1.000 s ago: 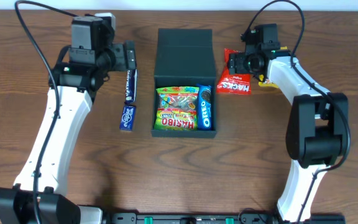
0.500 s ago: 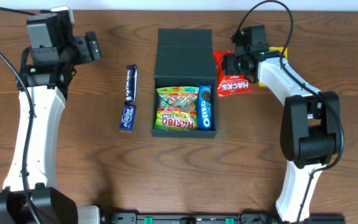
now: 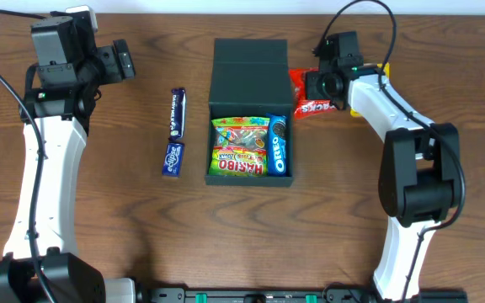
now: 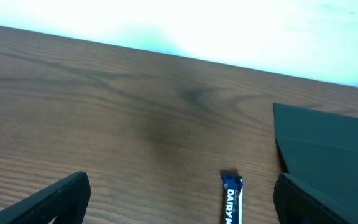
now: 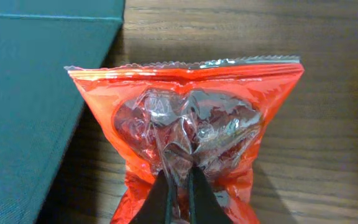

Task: Pack container
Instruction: 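Grasp the red Hacks bag with the right gripper and lift it, then lower the red bag into the box and push it down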

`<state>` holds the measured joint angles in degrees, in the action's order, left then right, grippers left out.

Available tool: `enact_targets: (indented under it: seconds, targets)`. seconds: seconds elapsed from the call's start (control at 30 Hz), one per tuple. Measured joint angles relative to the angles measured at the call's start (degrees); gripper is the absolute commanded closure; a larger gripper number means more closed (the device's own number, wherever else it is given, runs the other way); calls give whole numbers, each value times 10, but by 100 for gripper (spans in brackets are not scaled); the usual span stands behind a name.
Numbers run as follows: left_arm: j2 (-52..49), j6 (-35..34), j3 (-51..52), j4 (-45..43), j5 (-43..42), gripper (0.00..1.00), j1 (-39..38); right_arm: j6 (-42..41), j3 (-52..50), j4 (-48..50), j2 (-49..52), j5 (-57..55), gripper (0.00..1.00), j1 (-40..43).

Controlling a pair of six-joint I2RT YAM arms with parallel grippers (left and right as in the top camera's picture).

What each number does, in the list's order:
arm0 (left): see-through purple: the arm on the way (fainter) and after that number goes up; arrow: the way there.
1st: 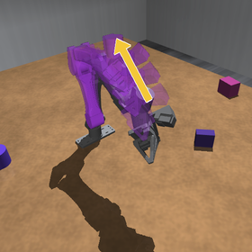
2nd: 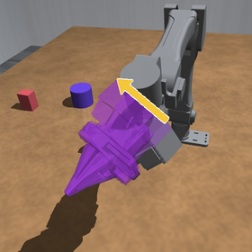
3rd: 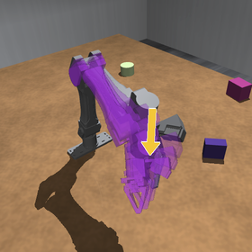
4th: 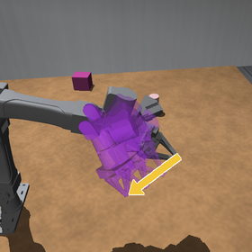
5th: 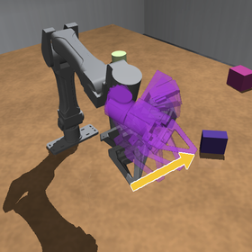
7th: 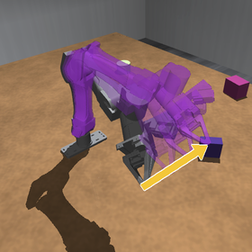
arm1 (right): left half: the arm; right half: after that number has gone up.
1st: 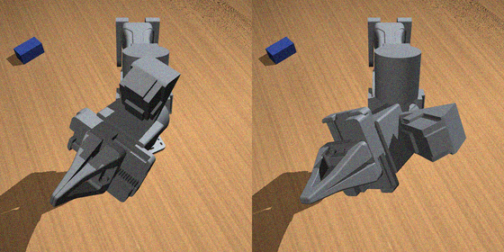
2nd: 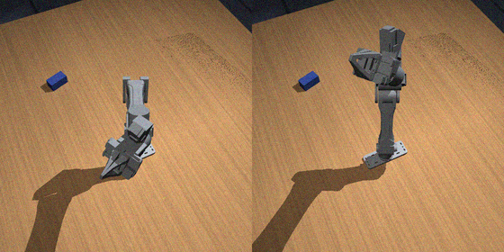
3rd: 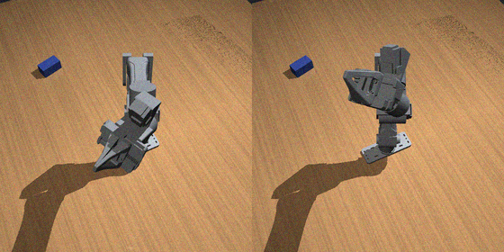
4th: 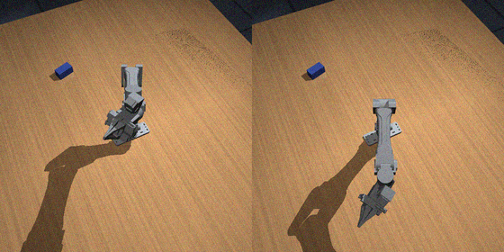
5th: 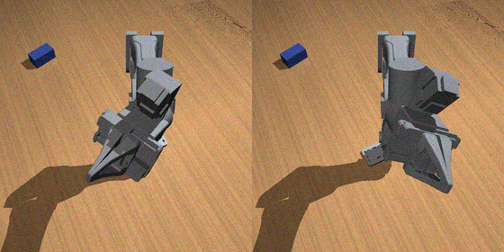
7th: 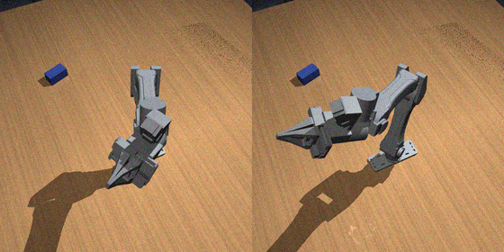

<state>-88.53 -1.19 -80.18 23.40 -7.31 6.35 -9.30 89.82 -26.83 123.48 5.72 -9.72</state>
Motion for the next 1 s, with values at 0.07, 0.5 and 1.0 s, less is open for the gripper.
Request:
enact_targets:
  seconds: [0.07,0.5,1.0]
  targets:
    - [0,0,0,-1,0,5,0,-3,4,-10,-2,0,99,0]
    - [0,9,0,-48,0,5,14,127,22,-22,-168,124,99,-3]
    - [0,11,0,-57,0,5,33,599,29,-149,-179,246,99,-114]
